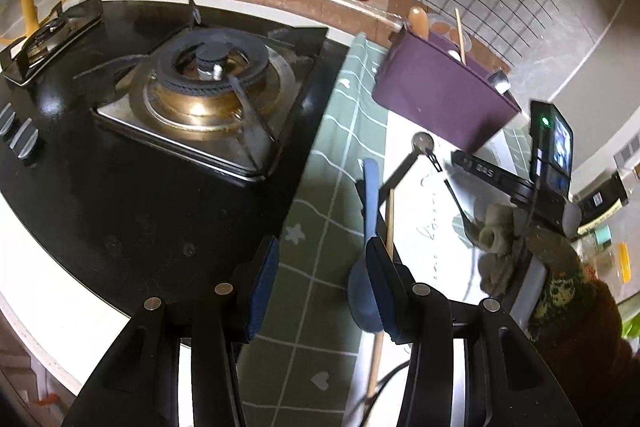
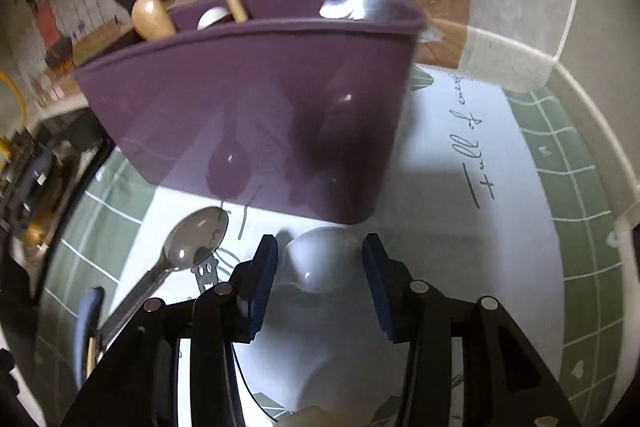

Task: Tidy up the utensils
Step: 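Reach the right tool to the white plastic spoon and grasp it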

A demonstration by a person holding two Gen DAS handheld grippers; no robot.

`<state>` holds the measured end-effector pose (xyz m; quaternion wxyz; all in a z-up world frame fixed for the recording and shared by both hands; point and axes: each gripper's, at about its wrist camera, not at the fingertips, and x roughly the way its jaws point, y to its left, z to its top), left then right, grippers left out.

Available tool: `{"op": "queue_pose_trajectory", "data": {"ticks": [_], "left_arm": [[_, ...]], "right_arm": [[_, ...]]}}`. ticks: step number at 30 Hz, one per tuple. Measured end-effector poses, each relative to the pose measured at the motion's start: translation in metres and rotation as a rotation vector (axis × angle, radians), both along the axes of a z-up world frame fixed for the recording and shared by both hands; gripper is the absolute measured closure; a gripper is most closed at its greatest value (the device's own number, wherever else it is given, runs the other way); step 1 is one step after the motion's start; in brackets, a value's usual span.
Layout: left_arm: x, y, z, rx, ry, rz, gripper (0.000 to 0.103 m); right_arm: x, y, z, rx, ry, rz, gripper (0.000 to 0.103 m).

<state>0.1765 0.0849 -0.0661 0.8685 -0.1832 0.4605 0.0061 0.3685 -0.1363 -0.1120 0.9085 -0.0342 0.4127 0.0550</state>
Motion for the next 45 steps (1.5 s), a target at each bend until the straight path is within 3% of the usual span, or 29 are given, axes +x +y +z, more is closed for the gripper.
{"op": "queue_pose_trajectory", "data": {"ticks": [7,12,16,24,26,31,37,40,45], "left_arm": [[0.000,-0.019,-0.005,-0.016,0.017,-0.086,0.057],[0.004,-0.036,-0.015,-0.018,0.046,-0.150,0.057],[0.005,-0.048,-0.016,-0.019,0.048,-0.170,0.057],[0.005,-0.042,-0.014,-0.010,0.051,-0.140,0.057],[0.004,-0.038,-0.013,-0.010,0.051,-0.130,0.057],[-0.001,-0.031,-0.009,0.001,0.043,-0.121,0.057],[-0.008,-0.027,-0.011,-0.005,0.051,-0.122,0.057],[-0.011,-0.027,-0.011,-0.006,0.040,-0.135,0.057],[-0.012,-0.032,-0.010,-0.016,0.006,-0.149,0.057]], "right_arm": [[-0.031,-0.003,-0.001,-0.075,0.010,0.226,0.064],[-0.055,-0.033,0.000,-0.106,-0.006,0.294,0.064],[-0.078,-0.060,0.015,-0.027,-0.054,0.269,0.064],[-0.083,-0.079,0.014,0.252,0.057,0.063,0.063],[-0.078,-0.070,0.010,0.271,0.080,0.038,0.063],[-0.059,-0.046,0.006,0.229,0.057,-0.067,0.062],[-0.036,-0.019,0.005,0.062,0.010,-0.168,0.059],[-0.035,-0.008,0.003,-0.012,0.021,-0.132,0.049],[-0.040,-0.012,0.004,-0.016,0.033,-0.023,0.047]]}}
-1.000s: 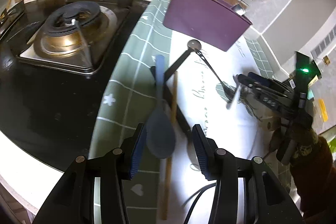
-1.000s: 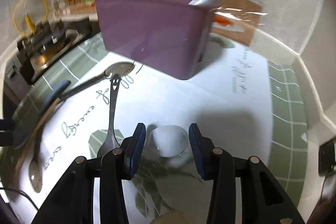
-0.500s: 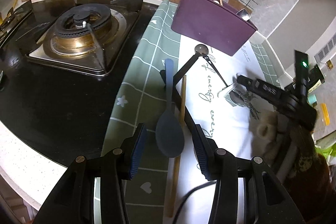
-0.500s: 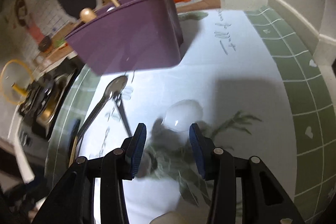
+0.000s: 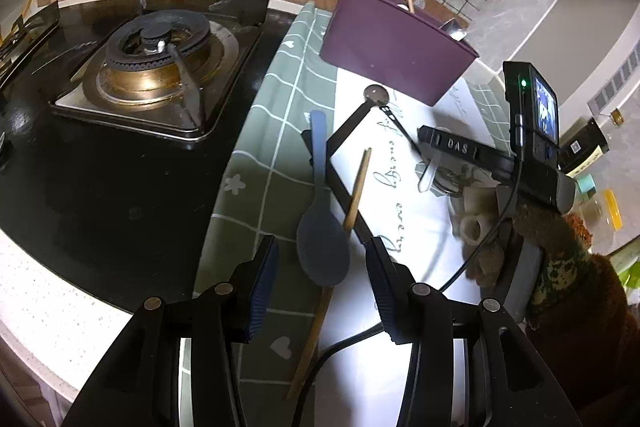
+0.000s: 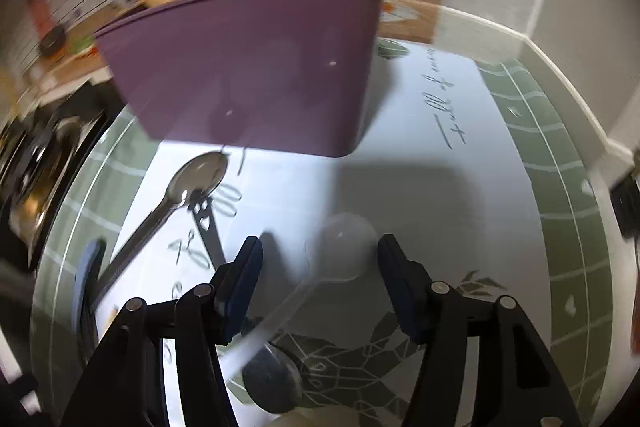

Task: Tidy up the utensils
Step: 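Reach the right tool to the white plastic spoon and grasp it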

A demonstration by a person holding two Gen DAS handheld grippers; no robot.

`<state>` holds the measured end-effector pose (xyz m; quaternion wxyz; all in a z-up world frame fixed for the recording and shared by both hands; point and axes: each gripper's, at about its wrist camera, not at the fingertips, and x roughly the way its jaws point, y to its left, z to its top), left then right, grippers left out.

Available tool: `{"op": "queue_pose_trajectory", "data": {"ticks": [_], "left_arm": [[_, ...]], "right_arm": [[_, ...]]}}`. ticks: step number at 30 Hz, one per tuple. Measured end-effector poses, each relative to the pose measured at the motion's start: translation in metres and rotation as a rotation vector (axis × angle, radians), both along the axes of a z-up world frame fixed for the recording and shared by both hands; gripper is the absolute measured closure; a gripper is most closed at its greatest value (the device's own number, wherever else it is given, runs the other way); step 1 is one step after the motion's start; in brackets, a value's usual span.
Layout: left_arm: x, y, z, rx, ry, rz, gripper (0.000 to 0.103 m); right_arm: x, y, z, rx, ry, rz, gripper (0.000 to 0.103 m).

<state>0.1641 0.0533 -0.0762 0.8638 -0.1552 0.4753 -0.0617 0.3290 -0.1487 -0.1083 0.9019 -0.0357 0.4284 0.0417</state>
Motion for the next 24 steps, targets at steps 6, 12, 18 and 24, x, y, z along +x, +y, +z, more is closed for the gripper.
{"op": "queue_pose_trajectory", "data": {"ticks": [6,12,18,24], "left_arm": [[0.001,-0.017,-0.006,0.065,-0.018,-0.017,0.057],[0.004,-0.025,-0.020,0.133,-0.030,0.066,0.057],[0.009,-0.029,-0.025,0.193,-0.036,0.099,0.057],[0.012,-0.027,-0.025,0.186,-0.011,0.098,0.067]], "right_arm": [[-0.026,-0.021,0.006,0.003,-0.067,0.119,0.081],[-0.075,-0.047,0.041,-0.004,-0.204,0.200,0.102],[-0.086,-0.067,0.051,0.087,-0.186,0.261,0.097],[-0.077,-0.058,0.028,0.084,-0.090,0.356,0.075]]}}
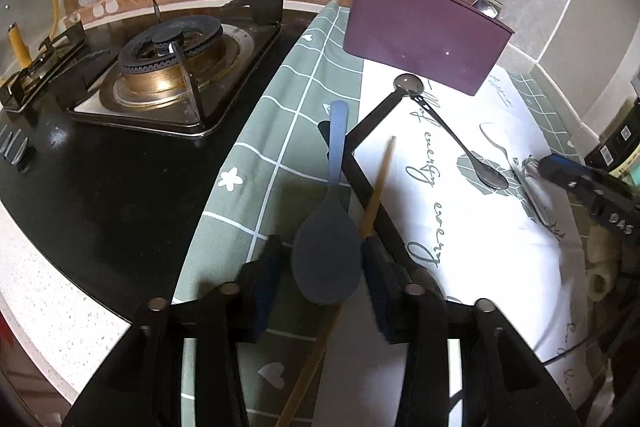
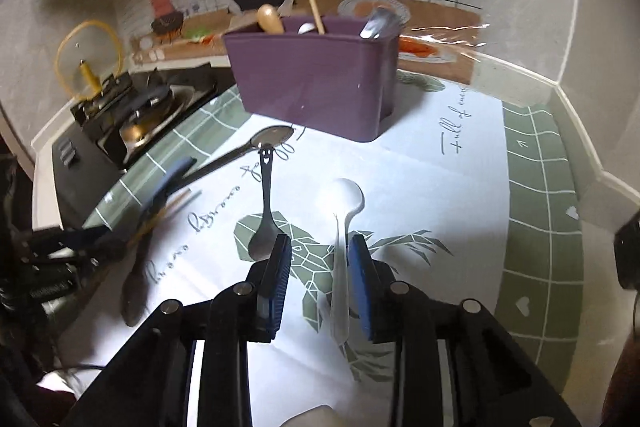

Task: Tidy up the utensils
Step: 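Reach the right tool to the white plastic spoon and grasp it, then grasp the blue spatula with the left tool while the right tool lifts the white spoon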

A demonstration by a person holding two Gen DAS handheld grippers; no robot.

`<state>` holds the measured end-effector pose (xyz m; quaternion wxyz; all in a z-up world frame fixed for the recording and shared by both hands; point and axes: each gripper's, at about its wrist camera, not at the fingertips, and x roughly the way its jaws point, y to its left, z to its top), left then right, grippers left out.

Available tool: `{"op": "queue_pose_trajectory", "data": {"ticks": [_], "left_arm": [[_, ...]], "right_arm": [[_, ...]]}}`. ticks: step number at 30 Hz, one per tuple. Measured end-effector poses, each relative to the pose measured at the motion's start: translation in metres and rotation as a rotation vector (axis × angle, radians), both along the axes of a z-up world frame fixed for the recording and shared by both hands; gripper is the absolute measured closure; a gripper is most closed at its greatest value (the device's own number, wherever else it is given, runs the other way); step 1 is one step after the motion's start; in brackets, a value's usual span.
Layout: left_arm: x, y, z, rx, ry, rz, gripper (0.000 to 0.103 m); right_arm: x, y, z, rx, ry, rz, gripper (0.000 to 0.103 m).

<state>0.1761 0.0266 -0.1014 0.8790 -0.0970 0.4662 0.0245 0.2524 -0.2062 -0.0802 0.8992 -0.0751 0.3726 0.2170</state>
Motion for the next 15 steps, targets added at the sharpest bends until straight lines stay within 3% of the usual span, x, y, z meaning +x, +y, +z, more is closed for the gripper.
{"op": "queue_pose_trajectory", "data": {"ticks": [4,9,12,15], "left_arm": [[-0.004,0.004,0.008,-0.002,-0.023,0.003,0.068],[-0.017,0.005,0.037,0.044,-0.106,-0.024,0.068],[-0.021,0.005,0.056,0.052,-0.146,-0.044,0.068],[-0.021,0.004,0.072,0.043,-0.173,-0.059,0.068]], "right_arm": [[0.018,0.006,-0.010,-0.004,0.039,0.014,0.074],[0.042,0.017,-0.018,-0.100,0.039,-0.042,0.074],[0.057,0.024,-0.025,-0.086,0.088,-0.036,0.074],[0.062,0.027,-0.026,-0.061,0.052,-0.048,0.072]]}}
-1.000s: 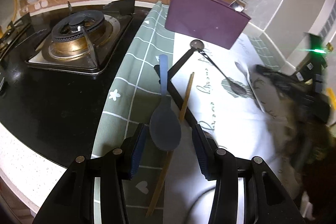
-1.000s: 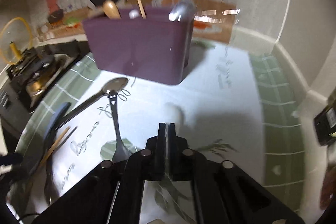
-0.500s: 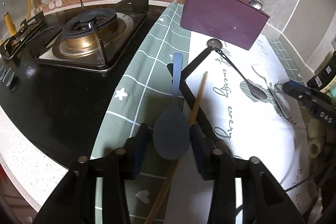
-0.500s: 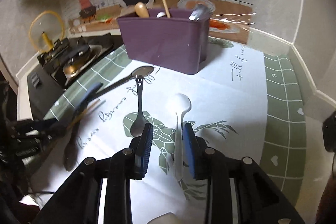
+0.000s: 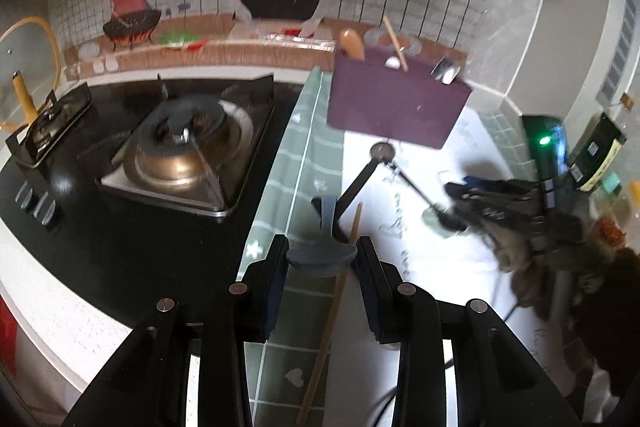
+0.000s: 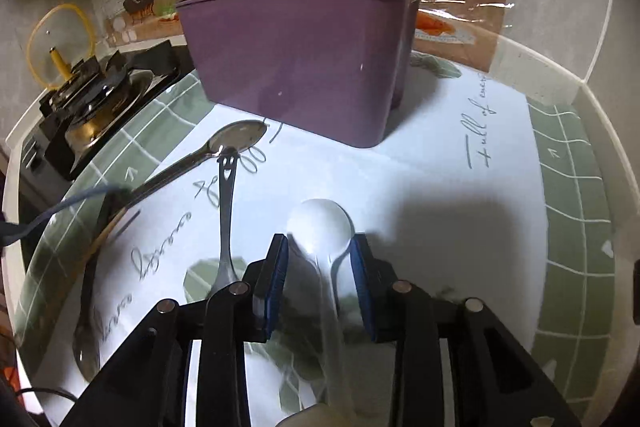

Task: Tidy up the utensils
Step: 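Grasp the blue spatula with the left tool while the right tool lifts the white spoon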

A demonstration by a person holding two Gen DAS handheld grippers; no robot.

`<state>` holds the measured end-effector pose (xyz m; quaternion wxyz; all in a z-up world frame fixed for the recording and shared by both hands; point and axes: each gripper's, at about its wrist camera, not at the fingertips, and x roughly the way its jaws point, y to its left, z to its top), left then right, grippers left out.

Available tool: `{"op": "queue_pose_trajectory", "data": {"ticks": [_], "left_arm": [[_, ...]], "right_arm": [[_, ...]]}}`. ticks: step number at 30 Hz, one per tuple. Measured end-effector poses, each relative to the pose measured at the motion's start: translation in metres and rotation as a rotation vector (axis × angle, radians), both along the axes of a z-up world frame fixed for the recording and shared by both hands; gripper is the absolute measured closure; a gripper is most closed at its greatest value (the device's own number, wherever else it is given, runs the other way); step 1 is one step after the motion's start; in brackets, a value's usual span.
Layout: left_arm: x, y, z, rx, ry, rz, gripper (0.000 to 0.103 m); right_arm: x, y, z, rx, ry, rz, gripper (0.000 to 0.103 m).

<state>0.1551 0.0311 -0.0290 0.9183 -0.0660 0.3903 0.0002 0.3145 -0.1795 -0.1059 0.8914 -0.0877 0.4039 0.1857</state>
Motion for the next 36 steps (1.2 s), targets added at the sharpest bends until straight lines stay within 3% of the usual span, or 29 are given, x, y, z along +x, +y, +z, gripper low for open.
{"op": "queue_pose_trajectory", "data": {"ticks": [5,21,31,36], "left_arm": [[0.007,-0.004,0.015,0.004,-0.007,-0.019,0.068],[0.017,-0.014,0.032,-0.032,0.015,-0.061,0.068],[0.019,-0.014,0.051,-0.065,-0.011,-0.095,0.068],[0.026,-0.017,0.079,-0.058,-0.052,-0.134,0.068]], "right_arm": [[0.003,0.003,0.005,0.020,0.026,0.018,0.073],[-0.070,-0.022,0.086,0.183,-0.165,0.055,0.073],[-0.077,-0.036,0.097,0.209,-0.200,0.022,0.073],[-0.075,-0.040,0.108,0.242,-0.223,0.005,0.074]]}}
